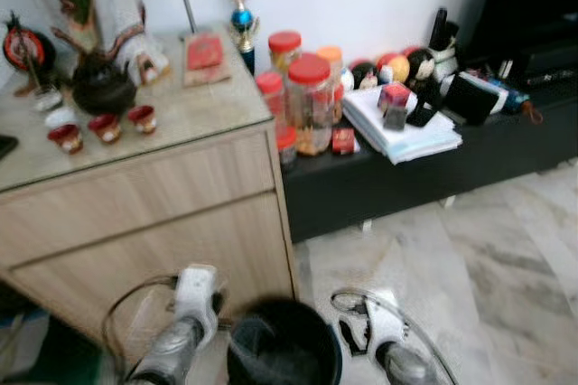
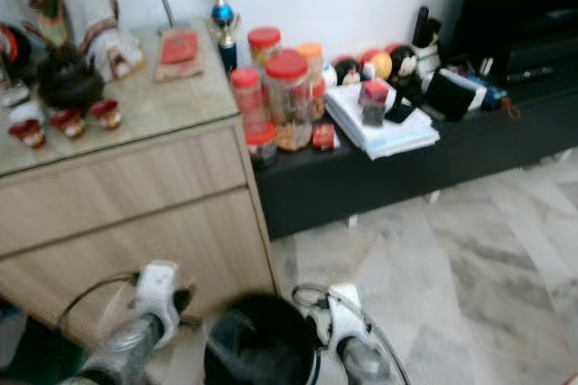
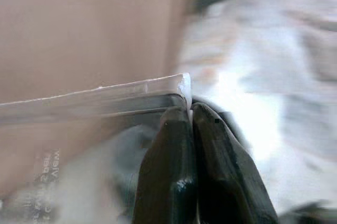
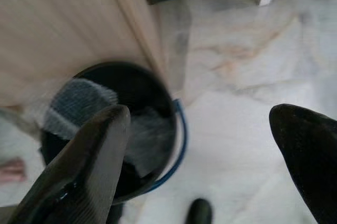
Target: Picking trash to rubbish bin
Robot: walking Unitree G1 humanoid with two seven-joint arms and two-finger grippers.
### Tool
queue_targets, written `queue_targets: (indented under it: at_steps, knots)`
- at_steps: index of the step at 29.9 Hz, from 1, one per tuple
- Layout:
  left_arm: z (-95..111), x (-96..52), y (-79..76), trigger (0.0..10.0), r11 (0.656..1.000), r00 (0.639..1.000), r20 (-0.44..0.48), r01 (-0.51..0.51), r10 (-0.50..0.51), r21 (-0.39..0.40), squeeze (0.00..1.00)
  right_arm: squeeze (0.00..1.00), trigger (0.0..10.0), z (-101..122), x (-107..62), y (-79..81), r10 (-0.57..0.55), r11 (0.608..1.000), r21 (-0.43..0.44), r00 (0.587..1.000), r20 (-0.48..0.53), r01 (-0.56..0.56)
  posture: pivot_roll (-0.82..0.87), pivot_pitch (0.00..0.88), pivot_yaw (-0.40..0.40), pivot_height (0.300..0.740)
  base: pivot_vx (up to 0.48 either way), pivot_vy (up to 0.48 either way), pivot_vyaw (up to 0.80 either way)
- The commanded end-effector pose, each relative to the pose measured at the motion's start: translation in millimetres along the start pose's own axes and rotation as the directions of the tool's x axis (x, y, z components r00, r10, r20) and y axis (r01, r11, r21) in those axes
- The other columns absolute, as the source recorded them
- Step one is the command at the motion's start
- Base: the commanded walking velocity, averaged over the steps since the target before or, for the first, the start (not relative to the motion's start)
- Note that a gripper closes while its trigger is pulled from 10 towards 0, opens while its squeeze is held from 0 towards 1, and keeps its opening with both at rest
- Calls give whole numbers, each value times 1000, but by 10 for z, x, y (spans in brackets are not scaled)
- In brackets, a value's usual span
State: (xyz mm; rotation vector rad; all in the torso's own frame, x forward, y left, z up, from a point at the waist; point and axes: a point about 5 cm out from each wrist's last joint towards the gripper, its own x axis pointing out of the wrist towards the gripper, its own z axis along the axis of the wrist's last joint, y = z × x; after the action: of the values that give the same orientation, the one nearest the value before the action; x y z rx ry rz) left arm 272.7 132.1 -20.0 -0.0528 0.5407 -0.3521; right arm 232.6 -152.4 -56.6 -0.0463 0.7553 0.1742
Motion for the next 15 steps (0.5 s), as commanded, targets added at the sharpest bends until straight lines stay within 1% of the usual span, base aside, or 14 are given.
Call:
queue_targets:
  at_steps: [1,4,5,6,7,8,12,15]
  knots:
    - [33,-8,43,10000,1000,1000,5,11,-11,20,0,0,10000,153,45,153,76,996,-45,996,51,-74,70,0,64,740,0,0,0]
    - [114,48,-42,10000,999,999,32,43,-43,-20,0,0,10000,260,64,197,123,991,-66,989,82,-118,59,0,58,740,0,0,0]
    - [148,71,-87,10000,997,997,45,66,-64,-41,0,0,10000,317,71,214,143,987,-86,985,100,-135,56,0,56,740,0,0,0]
    - [148,71,-87,10000,997,997,45,66,-64,-41,0,0,10000,317,71,214,143,987,-86,985,100,-135,56,0,56,740,0,0,0]
    - [203,101,-157,10000,992,993,74,102,-97,-74,0,0,10000,415,81,237,175,982,-101,976,132,-162,48,0,53,740,0,0,0]
    - [203,101,-157,10000,992,993,74,102,-97,-74,0,0,10000,415,81,237,175,982,-101,976,132,-162,48,0,53,740,0,0,0]
    - [323,150,-278,10000,975,977,141,177,-158,-134,0,0,10000,549,89,245,199,976,-119,964,178,-180,42,0,39,740,0,0,0]
    - [431,182,-345,10000,968,965,190,207,-178,-145,0,0,10000,627,92,256,213,973,-131,955,204,-189,41,0,29,740,0,0,0]
